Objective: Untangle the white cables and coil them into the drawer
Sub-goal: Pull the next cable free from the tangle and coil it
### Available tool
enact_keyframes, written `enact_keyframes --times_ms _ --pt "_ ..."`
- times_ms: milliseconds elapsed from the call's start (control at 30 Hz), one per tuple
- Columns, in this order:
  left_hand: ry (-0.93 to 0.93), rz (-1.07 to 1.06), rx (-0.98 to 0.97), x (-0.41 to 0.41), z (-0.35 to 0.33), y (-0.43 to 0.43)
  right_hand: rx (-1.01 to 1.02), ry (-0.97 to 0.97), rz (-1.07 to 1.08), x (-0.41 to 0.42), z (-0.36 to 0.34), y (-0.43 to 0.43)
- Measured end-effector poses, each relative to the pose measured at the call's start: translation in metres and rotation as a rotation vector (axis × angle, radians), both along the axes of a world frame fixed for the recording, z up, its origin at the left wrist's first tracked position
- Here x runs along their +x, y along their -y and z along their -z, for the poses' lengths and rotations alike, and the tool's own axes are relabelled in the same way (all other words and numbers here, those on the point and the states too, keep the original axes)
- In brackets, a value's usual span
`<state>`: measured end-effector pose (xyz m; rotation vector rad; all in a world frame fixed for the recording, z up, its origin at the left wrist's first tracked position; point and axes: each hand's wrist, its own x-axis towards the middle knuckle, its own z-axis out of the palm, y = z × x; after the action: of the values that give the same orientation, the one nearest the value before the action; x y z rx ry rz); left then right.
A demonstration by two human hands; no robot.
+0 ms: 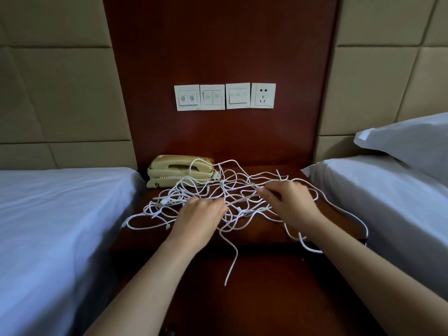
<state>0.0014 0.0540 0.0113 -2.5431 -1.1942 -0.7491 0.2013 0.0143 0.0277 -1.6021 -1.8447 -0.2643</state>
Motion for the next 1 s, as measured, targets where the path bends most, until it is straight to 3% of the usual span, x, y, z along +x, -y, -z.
enact_keyframes --times_ms 100,200,333,467,633,800,867,1000 --pt "0.036 -0.003 0.015 -0.012 0.000 -0.010 0.244 0.121 0.153 0.019 -0.004 0.000" --pt "0.089 -0.062 -0.013 -0.032 0.005 -0.027 0.323 0.072 0.310 0.038 -0.008 0.006" --pt "0.113 -0.054 -0.023 -0.039 0.008 -0.033 0.262 -0.010 0.392 0.043 -0.001 0.005" --pt "0.401 0.035 -0.127 -0.035 0.001 -0.032 0.097 -0.047 0.458 0.036 -0.001 0.000" --pt "0.575 0.105 -0.039 -0.013 -0.015 -0.016 -0.047 -0.016 0.238 0.004 0.003 -0.003" --pt "0.495 0.156 0.006 0.004 -0.016 -0.006 -0.197 -0.551 -0.282 -0.042 -0.009 -0.003" --pt "0.493 0.158 -0.002 0.003 -0.016 -0.008 -0.195 -0.696 -0.314 -0.044 -0.010 -0.005" --pt "0.390 0.139 0.008 0.005 -0.018 -0.007 -0.009 -0.557 -0.251 -0.033 -0.022 -0.004"
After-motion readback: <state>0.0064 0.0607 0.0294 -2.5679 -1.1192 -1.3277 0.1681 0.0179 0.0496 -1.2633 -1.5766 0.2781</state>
